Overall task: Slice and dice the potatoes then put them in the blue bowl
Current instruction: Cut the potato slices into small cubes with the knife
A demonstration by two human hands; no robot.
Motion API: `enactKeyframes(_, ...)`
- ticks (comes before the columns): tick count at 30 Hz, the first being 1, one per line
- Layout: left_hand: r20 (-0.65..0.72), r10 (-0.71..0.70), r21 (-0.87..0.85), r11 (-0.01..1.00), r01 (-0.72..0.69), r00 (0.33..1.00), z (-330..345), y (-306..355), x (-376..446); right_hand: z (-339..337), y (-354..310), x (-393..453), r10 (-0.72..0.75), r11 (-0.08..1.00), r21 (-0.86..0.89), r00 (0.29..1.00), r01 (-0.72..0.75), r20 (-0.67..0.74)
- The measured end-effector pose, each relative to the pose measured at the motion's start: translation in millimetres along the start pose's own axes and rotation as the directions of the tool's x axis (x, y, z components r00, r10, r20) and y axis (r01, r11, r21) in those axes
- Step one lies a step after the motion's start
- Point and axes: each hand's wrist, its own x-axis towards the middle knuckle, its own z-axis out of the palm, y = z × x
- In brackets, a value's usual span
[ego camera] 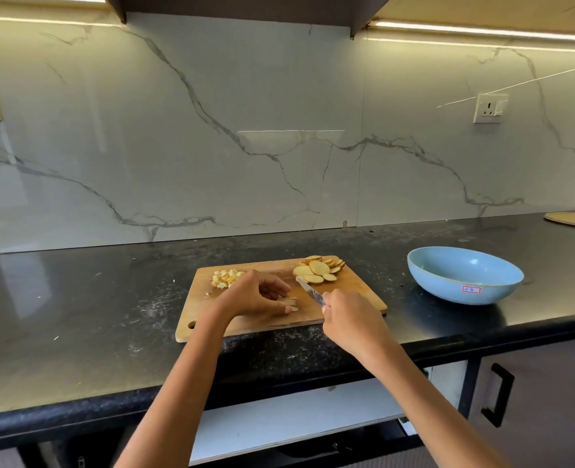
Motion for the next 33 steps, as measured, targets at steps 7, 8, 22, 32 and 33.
enactKeyframes(7,-0.166,0.024,0.083,0.997,-0.011,0.986,10.0,2.6,-2.9,1.1,-1.8,-7.5,-0.012,1.000,-0.026,0.999,0.013,0.043)
enactKeyframes(8,-0.182,0.028,0.094,0.996,-0.011,0.983,12.2,3.5,-3.8,1.7,-3.0,-7.6,-0.015,1.000,-0.025,0.999,0.016,0.047)
enactKeyframes(22,-0.179,-0.017,0.088,0.996,0.033,0.984,10.4,1.9,-8.8,-7.3,-7.8,-7.4,-0.020,0.999,-0.032,0.998,0.022,0.058)
enactKeyframes(32,-0.180,0.003,0.066,0.998,0.009,0.984,10.7,2.2,-9.1,-9.3,-30.6,-10.2,-0.021,0.999,-0.041,0.993,0.026,0.113)
enactKeyframes(33,-0.180,0.005,0.067,0.998,0.007,0.984,10.9,2.6,-9.2,-10.2,-33.6,-11.2,-0.018,0.998,-0.051,0.992,0.025,0.121)
